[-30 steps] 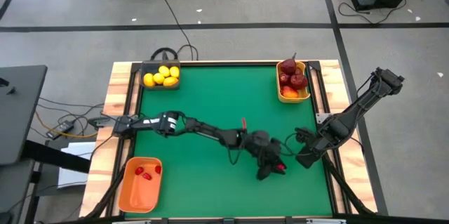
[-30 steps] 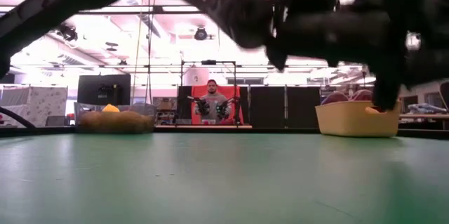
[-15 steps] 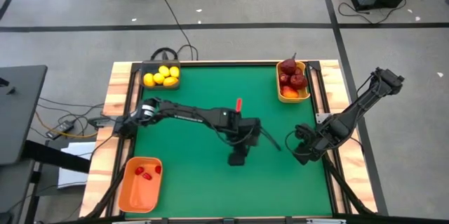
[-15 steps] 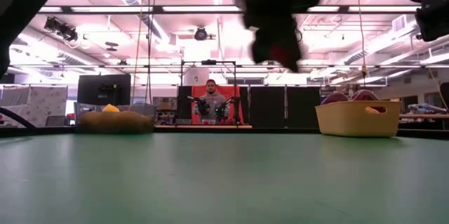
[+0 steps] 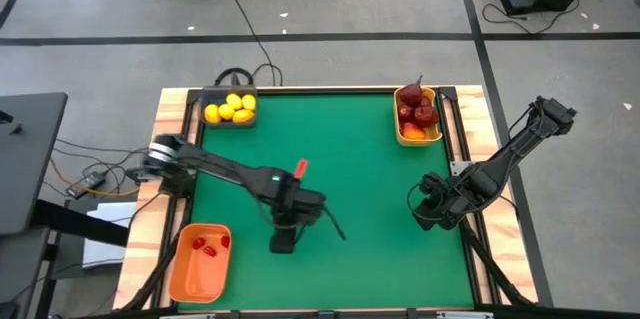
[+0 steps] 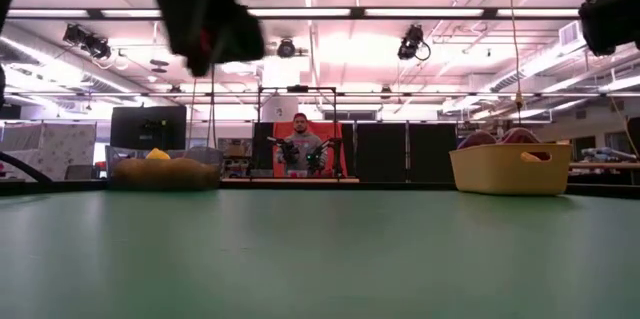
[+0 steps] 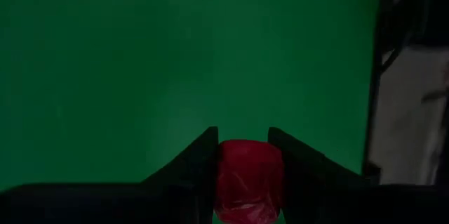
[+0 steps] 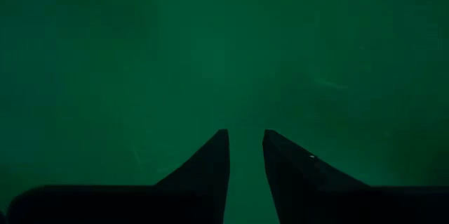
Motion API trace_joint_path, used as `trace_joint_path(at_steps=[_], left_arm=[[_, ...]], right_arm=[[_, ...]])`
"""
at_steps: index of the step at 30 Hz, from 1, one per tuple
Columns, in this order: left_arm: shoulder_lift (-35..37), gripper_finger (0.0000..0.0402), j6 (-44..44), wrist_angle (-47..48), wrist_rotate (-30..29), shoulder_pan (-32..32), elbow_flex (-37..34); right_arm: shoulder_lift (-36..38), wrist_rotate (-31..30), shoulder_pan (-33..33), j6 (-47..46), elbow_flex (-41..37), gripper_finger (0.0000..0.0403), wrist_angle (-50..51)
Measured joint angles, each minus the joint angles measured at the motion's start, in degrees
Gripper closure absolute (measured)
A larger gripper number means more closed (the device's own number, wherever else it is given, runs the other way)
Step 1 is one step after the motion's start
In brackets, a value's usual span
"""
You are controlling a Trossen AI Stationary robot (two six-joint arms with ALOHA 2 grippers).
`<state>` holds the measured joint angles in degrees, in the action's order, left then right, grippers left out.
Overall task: Sort produce into baskets
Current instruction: Put the red bell pepper into the orange bin
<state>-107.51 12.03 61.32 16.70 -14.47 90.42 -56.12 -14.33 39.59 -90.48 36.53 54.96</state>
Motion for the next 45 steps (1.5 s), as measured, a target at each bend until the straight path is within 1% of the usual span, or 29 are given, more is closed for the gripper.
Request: trace_joint_path(at_steps=[4,8,12,16,20,23,30,34,37,39,41,45], left_arm=[[10.6,0.0280,10.8,-8.2,-0.6,-2.2,-12.4],[19.0,0.0280,20.7,-10.4,-1.9,-5.3,-22.2],[25.8,0.0280,28.6,-10.0,-2.4,-9.0,-29.0],[31.2,0.0280,35.5,-9.8,-2.5,-12.6,-33.6],[35.1,0.0280,41.0,-7.4,-4.2,-16.3,-36.8],[37.3,0.0280,43.7,-8.1,-5.1,-19.3,-38.8],[40.5,0.0279,53.4,-8.4,-5.1,-27.1,-43.2],[41.4,0.0279,58.3,-10.8,-5.5,-31.2,-44.8],[41.4,0.0277,60.9,-10.8,-11.1,-34.2,-44.8],[41.4,0.0269,62.3,-10.8,-14.1,-35.5,-44.8],[41.4,0.0253,63.4,-10.1,-15.7,-36.2,-44.8],[41.4,0.0207,63.6,-9.6,-16.0,-37.0,-44.8]], right_arm=[[0.0,-1.6,0.0,0.0,0.0,0.0302,0.0],[0.0,-2.4,-0.1,0.1,0.0,0.0302,0.0],[0.0,-1.9,-0.9,0.2,0.0,0.0302,-0.1],[0.0,-1.4,-2.2,1.2,0.0,0.0302,-1.7],[0.0,-1.0,-4.3,5.2,0.0,0.0302,-4.3],[0.0,0.6,-6.3,8.6,0.0,0.0302,-4.8],[0.0,2.0,-12.0,14.9,0.0,0.0302,-4.8],[0.0,2.2,-16.0,18.4,0.0,0.0302,-6.4],[0.0,2.3,-18.5,21.0,0.0,0.0302,-8.9],[0.0,2.4,-20.0,22.7,0.0,0.0302,-10.7],[0.0,2.4,-21.4,23.8,0.0,0.0302,-12.1],[0.0,2.5,-23.5,25.1,0.0,0.0302,-13.5]])
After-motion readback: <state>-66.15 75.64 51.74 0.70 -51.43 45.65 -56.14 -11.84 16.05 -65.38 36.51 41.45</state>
